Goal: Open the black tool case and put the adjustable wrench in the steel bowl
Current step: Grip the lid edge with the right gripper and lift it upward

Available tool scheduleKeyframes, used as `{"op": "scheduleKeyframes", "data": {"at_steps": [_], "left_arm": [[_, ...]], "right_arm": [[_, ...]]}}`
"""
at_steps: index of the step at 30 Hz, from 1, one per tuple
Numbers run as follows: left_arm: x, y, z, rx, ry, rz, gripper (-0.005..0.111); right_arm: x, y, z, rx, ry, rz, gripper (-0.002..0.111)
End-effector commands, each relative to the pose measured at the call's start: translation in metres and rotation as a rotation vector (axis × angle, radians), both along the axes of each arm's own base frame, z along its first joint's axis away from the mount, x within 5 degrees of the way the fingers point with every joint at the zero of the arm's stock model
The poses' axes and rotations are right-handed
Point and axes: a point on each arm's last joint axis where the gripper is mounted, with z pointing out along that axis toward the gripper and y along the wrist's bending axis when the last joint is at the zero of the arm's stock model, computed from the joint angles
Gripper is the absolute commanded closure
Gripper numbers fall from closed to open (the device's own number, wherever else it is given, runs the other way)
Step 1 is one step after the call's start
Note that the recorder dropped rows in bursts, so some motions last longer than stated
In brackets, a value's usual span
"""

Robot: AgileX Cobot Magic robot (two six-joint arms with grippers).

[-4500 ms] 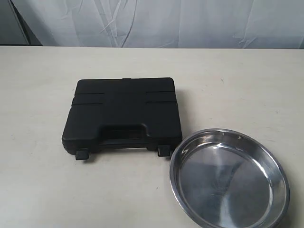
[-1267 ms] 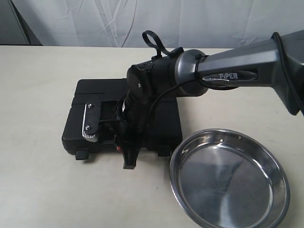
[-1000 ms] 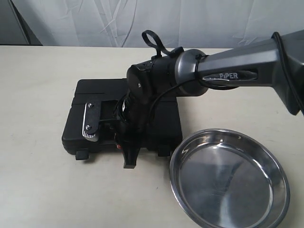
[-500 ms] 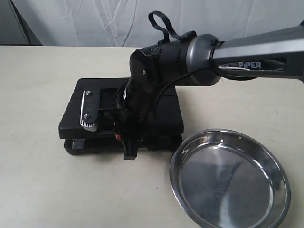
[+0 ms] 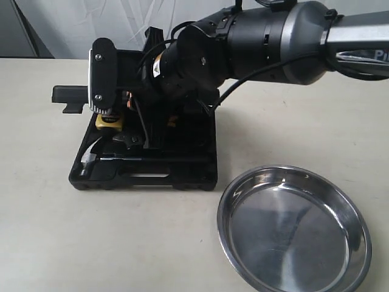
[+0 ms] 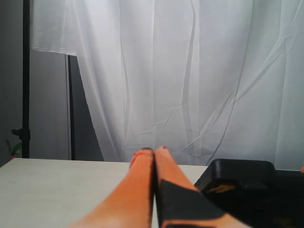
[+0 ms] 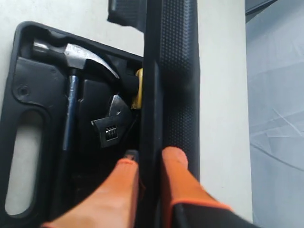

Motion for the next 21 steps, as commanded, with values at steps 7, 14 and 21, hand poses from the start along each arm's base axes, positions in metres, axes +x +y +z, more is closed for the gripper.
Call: {"op": "scheduleKeyframes", "data": {"at_steps": [7, 14, 21], "left_arm": [[0.0, 0.0, 0.002, 0.001, -0.004, -0.002, 0.106], [0.0, 0.0, 0.002, 0.001, -0.004, -0.002, 0.106], [0.0, 0.0, 0.002, 0.001, -0.004, -0.002, 0.106]], "right_arm": [[-0.006, 0.002, 0.016, 0.029, -0.038, 0.018, 0.109], [-0.018, 0.002, 0.025, 0.004, -0.033, 0.047, 0.109], [-0.024, -0.004, 0.032, -0.025, 0.002, 0.046, 0.109]]}}
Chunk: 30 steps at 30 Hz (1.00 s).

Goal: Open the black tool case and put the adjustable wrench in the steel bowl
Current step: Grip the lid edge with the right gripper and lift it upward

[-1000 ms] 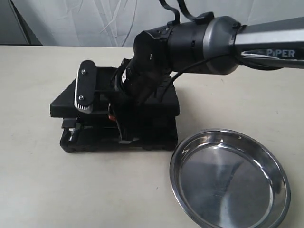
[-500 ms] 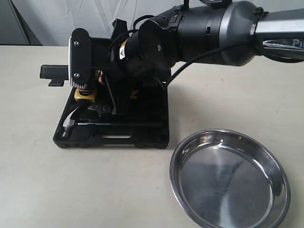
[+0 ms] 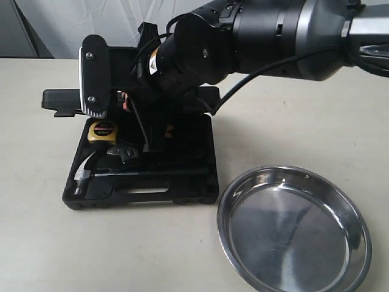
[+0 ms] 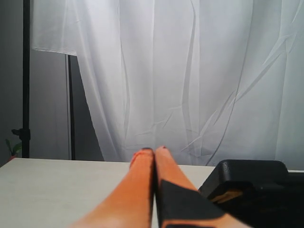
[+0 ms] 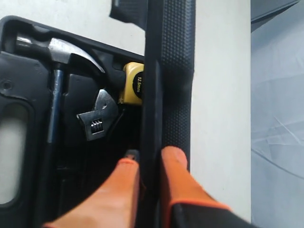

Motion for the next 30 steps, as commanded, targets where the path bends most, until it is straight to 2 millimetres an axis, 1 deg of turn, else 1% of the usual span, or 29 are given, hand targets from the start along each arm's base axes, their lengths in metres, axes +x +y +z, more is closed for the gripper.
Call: {"op": "scheduleKeyframes", "data": {"at_steps": [1, 13, 16, 21, 23, 30], "left_arm": [[0.0, 0.0, 0.002, 0.001, -0.004, -0.002, 0.106], [0.0, 0.0, 0.002, 0.001, -0.004, -0.002, 0.106], [0.0, 0.0, 0.002, 0.001, -0.004, -0.002, 0.106], [0.0, 0.0, 0.002, 0.001, -0.004, -0.002, 0.106], [0.0, 0.0, 0.002, 0.001, -0.004, -0.002, 0.106], [0.0, 0.0, 0.002, 0.001, -0.004, -0.002, 0.106]], "right_arm": [[-0.005, -0.004, 0.015, 0.01, -0.015, 0.006, 0.109], [0.006, 0.004, 0.031, 0.127, -0.229, 0.033, 0.109], [0.009, 0.006, 0.029, 0.131, -0.262, 0.045, 0.109], [0.017, 0.009, 0.013, 0.102, -0.262, 0.046, 0.109], [0.021, 0.007, 0.011, 0.105, -0.266, 0.038, 0.109], [0.037, 0.0, 0.019, 0.182, -0.342, 0.002, 0.109]]}}
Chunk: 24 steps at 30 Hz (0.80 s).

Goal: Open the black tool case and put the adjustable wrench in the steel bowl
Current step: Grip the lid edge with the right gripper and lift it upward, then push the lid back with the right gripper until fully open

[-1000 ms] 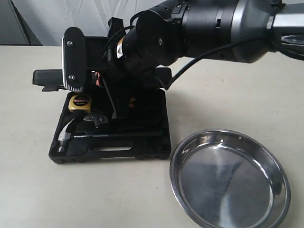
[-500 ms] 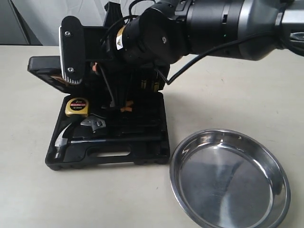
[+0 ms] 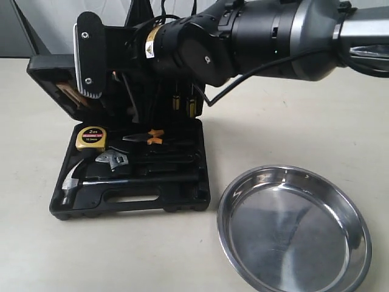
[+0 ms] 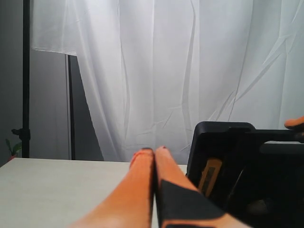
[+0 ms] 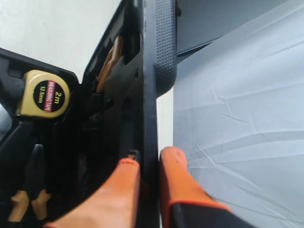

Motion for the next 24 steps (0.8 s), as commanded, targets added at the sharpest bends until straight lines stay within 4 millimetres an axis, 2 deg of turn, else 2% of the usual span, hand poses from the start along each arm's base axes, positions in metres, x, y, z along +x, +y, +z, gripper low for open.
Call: {"op": "scheduleKeyframes", "data": {"at_steps": [1, 12, 16, 24], "left_arm": [[0.0, 0.0, 0.002, 0.001, -0.004, -0.002, 0.106], [0.0, 0.0, 0.002, 0.001, -0.004, -0.002, 0.106], [0.0, 0.0, 0.002, 0.001, -0.004, -0.002, 0.106], [0.0, 0.0, 0.002, 0.001, -0.004, -0.002, 0.106]], "right_arm": [[0.013, -0.007, 0.008, 0.061, -0.074, -0.021, 0.109], [0.032, -0.024, 0.006, 0.067, -0.074, -0.079, 0.109], [0.041, -0.026, -0.005, 0.062, -0.072, -0.095, 0.109], [0.058, -0.025, -0.039, 0.052, -0.058, -0.112, 0.109]]}}
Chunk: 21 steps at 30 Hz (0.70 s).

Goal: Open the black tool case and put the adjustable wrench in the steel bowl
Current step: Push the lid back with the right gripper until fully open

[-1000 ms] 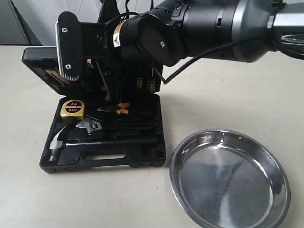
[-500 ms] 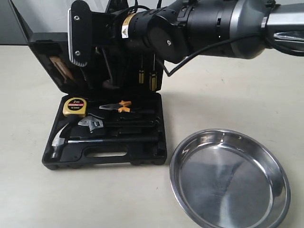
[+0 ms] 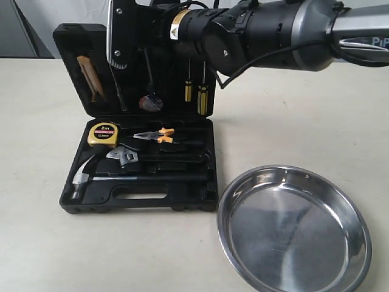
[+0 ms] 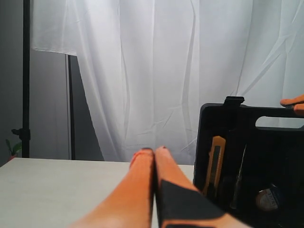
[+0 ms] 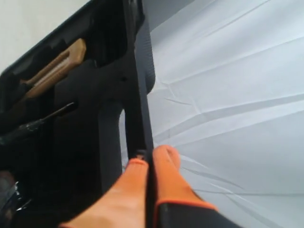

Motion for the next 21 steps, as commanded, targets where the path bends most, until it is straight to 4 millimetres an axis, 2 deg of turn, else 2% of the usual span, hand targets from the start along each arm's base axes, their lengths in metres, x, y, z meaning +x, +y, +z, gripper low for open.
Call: {"op": "scheduleKeyframes", "data": {"at_steps": [1, 6, 10, 12, 16, 18, 21], "left_arm": [[0.0, 0.0, 0.002, 0.001, -0.004, -0.002, 0.106], [0.0, 0.0, 0.002, 0.001, -0.004, -0.002, 0.106], [0.0, 0.0, 0.002, 0.001, -0.004, -0.002, 0.106], [0.0, 0.0, 0.002, 0.001, -0.004, -0.002, 0.106], [0.0, 0.0, 0.002, 0.001, -0.004, -0.002, 0.106], [0.0, 0.0, 0.002, 0.001, -0.004, -0.002, 0.106], [0.0, 0.0, 0.002, 0.001, -0.004, -0.002, 0.106]], "right_arm": [[0.009, -0.001, -0.03, -0.052, 0.059, -0.014, 0.109], [0.011, 0.001, -0.044, -0.068, 0.081, -0.015, 0.109], [0.012, 0.001, -0.046, -0.06, 0.093, -0.022, 0.106], [0.012, 0.001, -0.047, -0.038, 0.114, -0.037, 0.095], [0.012, 0.001, -0.049, -0.029, 0.129, -0.045, 0.052], [0.013, 0.002, -0.049, -0.025, 0.125, -0.045, 0.044], [0.014, 0.001, -0.047, 0.016, 0.122, -0.061, 0.046]]}}
